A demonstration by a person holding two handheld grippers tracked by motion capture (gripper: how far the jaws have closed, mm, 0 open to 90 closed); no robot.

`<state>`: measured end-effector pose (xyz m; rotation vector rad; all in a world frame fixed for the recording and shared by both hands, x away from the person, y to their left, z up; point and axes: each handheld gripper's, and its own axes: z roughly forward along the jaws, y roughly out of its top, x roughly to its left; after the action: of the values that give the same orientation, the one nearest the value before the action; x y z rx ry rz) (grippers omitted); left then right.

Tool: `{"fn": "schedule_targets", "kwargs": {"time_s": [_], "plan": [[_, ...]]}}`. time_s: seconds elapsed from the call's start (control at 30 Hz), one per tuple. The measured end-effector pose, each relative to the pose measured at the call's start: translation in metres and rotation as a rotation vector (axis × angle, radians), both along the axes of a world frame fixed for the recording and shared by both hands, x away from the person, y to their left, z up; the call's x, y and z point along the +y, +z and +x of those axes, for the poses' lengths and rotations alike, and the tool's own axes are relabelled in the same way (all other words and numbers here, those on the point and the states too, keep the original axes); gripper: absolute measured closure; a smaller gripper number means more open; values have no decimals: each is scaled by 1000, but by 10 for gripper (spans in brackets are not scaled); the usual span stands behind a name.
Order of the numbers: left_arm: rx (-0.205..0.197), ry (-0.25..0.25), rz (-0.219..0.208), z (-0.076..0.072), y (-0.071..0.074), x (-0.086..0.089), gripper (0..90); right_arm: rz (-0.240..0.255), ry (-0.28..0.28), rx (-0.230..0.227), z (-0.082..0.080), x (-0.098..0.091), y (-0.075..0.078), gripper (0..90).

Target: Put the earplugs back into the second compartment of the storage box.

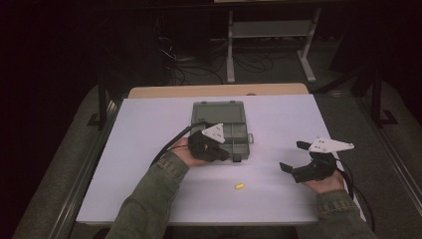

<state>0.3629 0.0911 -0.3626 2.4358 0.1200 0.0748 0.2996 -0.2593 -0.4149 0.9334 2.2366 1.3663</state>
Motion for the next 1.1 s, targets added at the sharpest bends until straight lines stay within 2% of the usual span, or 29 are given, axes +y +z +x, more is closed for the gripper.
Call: {"fn": "schedule_targets", "kwargs": {"time_s": [0.43,0.5,0.63,0.77,0.83,0.87,0.9,0.97,1.07,1.1], "plan": [[-27,42,-6,24,26,12,840,0,2,4,0,0,0,0],[-20,56,-28,30,29,16,843,1,1,4,0,0,0,0],[-19,77,-29,35,28,20,846,0,1,7,0,0,-1,0],[-30,127,-36,45,27,28,849,1,2,7,0,0,-1,0],[-32,137,-38,47,27,30,850,1,2,6,0,0,-1,0],[-31,164,-51,52,25,33,850,0,3,7,1,0,-1,0],[-31,164,-51,52,25,33,850,-1,4,8,1,0,-1,0],[-34,215,-61,61,19,37,853,0,4,9,1,0,-1,0],[-37,240,-65,67,14,39,854,-1,4,8,1,0,-1,0],[-34,263,-69,72,9,40,854,0,4,8,1,0,-1,0]]}}
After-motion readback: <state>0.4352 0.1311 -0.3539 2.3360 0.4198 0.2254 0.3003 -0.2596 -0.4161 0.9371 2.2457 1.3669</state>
